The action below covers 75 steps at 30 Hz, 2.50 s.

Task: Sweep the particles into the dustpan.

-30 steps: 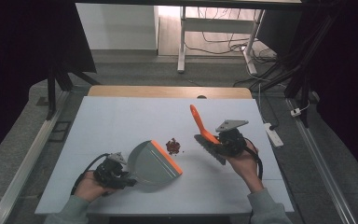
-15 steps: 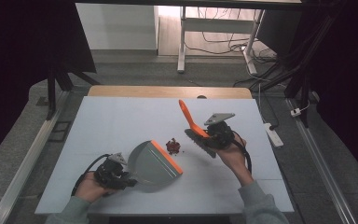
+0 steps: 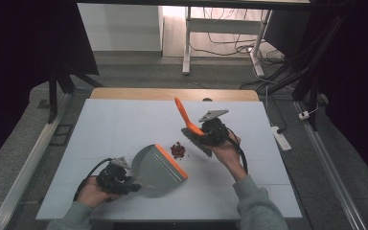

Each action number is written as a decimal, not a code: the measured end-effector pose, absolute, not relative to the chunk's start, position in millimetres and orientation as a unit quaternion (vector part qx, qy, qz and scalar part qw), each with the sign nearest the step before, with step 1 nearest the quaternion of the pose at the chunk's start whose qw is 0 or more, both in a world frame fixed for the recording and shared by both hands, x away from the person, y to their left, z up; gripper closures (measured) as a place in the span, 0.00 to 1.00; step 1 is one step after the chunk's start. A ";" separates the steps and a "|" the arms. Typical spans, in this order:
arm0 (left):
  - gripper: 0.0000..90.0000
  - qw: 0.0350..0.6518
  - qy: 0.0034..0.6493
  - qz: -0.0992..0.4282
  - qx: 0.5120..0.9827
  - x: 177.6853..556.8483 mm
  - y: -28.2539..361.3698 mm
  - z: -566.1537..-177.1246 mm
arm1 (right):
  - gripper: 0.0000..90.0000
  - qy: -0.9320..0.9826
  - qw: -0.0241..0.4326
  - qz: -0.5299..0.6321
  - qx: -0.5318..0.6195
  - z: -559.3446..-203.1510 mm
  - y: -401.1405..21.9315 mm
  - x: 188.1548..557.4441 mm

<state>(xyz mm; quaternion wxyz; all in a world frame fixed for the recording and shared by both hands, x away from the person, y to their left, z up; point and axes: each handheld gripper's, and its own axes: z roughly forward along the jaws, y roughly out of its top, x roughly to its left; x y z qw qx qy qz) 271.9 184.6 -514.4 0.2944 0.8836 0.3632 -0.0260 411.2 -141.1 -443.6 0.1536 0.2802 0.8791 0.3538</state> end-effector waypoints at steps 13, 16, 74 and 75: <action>0.68 0.295 0.364 -0.027 0.883 272.0 184.4 -514.4 | 0.79 0.887 0.149 0.332 0.285 -458.0 -121.6 429.7; 0.68 0.295 0.364 -0.027 0.883 272.1 184.4 -514.6 | 0.79 0.889 0.151 0.325 0.284 -462.0 -119.3 433.3; 0.68 0.300 0.365 -0.033 0.881 272.9 185.1 -515.3 | 0.79 0.918 0.147 0.277 0.241 -478.3 -76.5 429.8; 0.68 0.300 0.365 -0.033 0.881 272.9 185.1 -515.4 | 0.79 0.918 0.147 0.278 0.241 -478.3 -76.2 428.2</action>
